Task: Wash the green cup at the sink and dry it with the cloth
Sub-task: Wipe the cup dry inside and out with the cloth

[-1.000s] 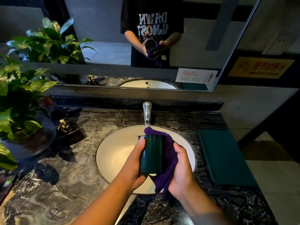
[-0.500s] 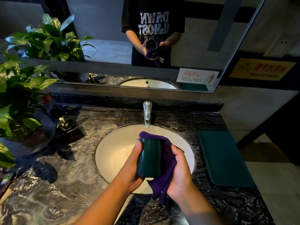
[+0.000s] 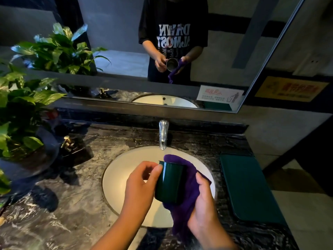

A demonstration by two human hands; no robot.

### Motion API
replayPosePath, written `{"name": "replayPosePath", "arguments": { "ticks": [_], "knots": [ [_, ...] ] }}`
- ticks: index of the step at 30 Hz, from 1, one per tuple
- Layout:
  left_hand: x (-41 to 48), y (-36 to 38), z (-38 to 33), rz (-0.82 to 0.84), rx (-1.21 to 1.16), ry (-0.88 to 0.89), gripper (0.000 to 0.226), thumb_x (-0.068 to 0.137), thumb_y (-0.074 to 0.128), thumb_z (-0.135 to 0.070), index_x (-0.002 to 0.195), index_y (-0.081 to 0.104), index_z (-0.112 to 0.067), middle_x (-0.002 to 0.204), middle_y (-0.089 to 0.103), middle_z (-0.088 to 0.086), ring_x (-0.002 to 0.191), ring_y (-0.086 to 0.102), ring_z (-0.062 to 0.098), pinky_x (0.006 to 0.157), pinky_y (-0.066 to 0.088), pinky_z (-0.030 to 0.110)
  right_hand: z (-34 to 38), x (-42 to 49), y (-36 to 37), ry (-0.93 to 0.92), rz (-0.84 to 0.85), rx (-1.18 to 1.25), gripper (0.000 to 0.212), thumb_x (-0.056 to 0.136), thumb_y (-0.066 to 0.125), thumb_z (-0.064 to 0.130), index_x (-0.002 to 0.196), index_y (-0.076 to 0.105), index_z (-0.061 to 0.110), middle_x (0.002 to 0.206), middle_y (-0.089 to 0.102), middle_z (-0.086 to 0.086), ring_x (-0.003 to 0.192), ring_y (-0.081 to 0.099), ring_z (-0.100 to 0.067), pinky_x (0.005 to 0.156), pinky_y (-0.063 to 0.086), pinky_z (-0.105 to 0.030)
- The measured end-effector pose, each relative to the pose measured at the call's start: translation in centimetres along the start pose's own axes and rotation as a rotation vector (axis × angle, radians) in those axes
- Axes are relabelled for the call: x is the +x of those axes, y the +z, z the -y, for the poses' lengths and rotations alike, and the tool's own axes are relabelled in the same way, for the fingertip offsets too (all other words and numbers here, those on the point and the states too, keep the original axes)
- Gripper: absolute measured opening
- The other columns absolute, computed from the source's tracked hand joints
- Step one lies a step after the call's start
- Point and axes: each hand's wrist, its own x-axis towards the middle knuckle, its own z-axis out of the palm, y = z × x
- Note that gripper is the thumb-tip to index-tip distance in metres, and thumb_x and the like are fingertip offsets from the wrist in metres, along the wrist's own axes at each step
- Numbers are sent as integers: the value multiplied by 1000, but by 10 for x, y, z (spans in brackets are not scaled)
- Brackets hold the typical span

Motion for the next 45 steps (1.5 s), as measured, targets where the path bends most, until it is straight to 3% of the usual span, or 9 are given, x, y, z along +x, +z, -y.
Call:
{"name": "replayPosePath", "arguments": {
  "ticks": [4,9,12,14,19,29,32,37,45],
  "knots": [
    [-5,3,-6,65,26,12,27,103,53,-24,97,71,-43,92,73,-24,87,68,3,66,53,18,-1,-2,1,-61,-63,-56,55,105,30,47,142,60,19,141,64,-18,127,59,-36,83,54,-40],
    [-14,6,-14,221,-118,11,32,106,39,-38,106,71,-39,95,74,-8,88,67,7,68,53,18,-2,-5,3,-62,-71,-107,56,94,47,52,140,63,23,136,69,-11,125,66,-29,99,51,-47],
    [-22,13,-16,257,-188,-52,16,92,53,-51,106,61,-56,102,70,-20,94,67,-1,74,56,17,-6,-7,8,-55,-96,-111,56,92,48,50,137,65,23,135,70,-12,126,65,-29,110,46,-53],
    [-26,17,-13,246,-189,-74,30,77,67,-58,103,53,-65,104,66,-28,96,65,-6,74,56,15,-6,-8,8,-32,-95,-101,60,88,49,51,138,64,21,134,70,-14,125,66,-29,104,50,-49],
    [-22,19,-7,226,-169,-123,61,62,81,-61,112,51,-45,100,65,-29,90,67,-5,69,62,29,-4,-8,4,-21,-99,-128,62,87,50,52,134,67,16,133,70,-18,127,64,-34,112,44,-56],
    [-15,8,-14,473,-288,-176,37,69,80,-52,104,68,-45,104,74,-7,98,71,11,82,62,33,2,-9,-2,18,-73,-67,62,83,58,58,127,73,18,133,70,-18,124,67,-30,91,60,-43],
    [-12,4,-14,520,-352,-222,40,70,79,-49,109,71,-38,108,75,-1,104,70,19,91,59,44,2,-10,-2,17,-37,-40,65,81,60,58,129,72,17,135,68,-19,124,67,-31,89,60,-41],
    [-8,-2,-15,590,-502,-315,46,66,83,-40,110,74,-27,108,76,3,99,72,17,81,59,31,3,-9,0,38,-32,-19,60,88,51,54,129,72,16,134,69,-18,121,69,-29,90,60,-40],
    [-10,2,-17,610,-627,-277,78,50,89,-67,114,71,-26,111,75,1,101,71,14,81,58,28,-2,-8,-1,67,-47,26,54,89,52,52,119,78,16,127,74,-15,111,74,-26,86,61,-39]
  ]
}}
